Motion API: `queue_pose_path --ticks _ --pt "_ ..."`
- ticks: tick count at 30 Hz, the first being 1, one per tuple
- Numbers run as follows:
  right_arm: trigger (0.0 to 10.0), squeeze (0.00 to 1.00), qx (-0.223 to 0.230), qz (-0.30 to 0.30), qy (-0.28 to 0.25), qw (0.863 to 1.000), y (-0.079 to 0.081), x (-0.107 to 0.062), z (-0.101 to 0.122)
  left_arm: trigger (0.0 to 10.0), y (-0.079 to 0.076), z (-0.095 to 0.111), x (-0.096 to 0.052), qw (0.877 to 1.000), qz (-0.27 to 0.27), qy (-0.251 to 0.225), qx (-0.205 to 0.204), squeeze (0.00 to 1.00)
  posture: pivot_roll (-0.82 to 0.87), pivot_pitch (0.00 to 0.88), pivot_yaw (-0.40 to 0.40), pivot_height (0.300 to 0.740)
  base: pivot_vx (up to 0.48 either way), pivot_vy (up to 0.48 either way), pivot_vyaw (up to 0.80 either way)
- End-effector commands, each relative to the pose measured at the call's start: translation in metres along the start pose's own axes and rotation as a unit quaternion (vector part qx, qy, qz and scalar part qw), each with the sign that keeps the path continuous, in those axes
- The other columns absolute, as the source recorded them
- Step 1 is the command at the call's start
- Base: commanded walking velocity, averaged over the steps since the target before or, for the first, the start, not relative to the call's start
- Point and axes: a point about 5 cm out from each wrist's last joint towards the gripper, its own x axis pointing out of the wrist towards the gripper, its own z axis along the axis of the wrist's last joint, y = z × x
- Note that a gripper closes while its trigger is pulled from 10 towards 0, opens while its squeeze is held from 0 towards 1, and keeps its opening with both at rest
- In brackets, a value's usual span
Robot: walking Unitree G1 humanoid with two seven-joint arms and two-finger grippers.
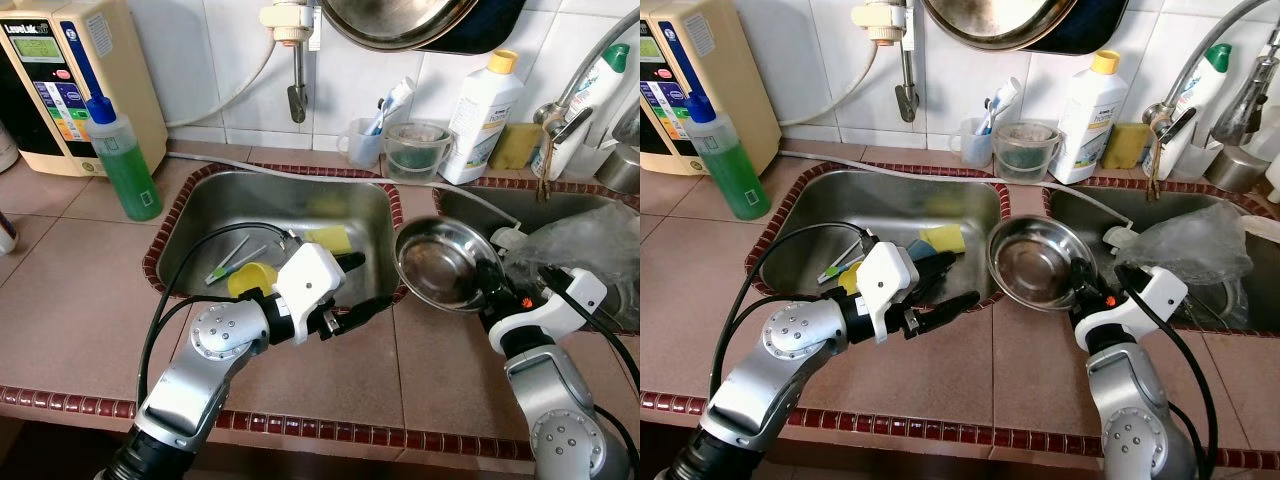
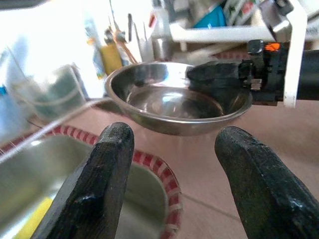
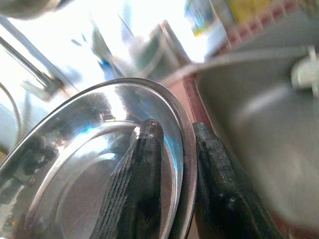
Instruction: Kitchen organization
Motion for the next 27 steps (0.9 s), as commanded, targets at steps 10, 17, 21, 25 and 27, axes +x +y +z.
queue_pose_path --ticks 10,17,21,25,27 --pt "10.0 0.0 -0.139 0.043 -0.03 0.989 0.001 0.033 0.02 10.0 0.042 -0.002 -0.003 0.991 0.119 -0.01 -0.066 0.0 -0.02 0.01 -0.019 0.74 0.0 0.0 0.0" --pt "10.0 0.0 -0.183 0.07 -0.032 0.98 0.004 0.051 0.017 10.0 0.063 -0.011 0.0 0.972 0.21 0.011 -0.101 0.0 0.0 0.014 -0.025 0.74 0.0 0.0 0.0" --pt "10.0 0.0 -0.205 0.087 -0.039 0.974 0.008 0.062 0.016 10.0 0.078 -0.021 0.0 0.95 0.29 0.046 -0.104 0.0 0.0 0.015 -0.023 0.74 0.0 0.0 0.0" --pt "10.0 0.0 -0.214 0.091 -0.04 0.972 0.005 0.072 0.013 10.0 0.083 -0.021 0.003 0.942 0.313 0.047 -0.112 0.0 0.01 0.021 -0.027 0.74 0.0 0.0 0.0" --pt "10.0 0.0 -0.221 0.092 -0.037 0.97 0.004 0.076 0.011 10.0 0.083 -0.022 0.004 0.942 0.315 0.052 -0.104 0.0 0.01 0.022 -0.029 0.74 0.0 0.0 0.0"
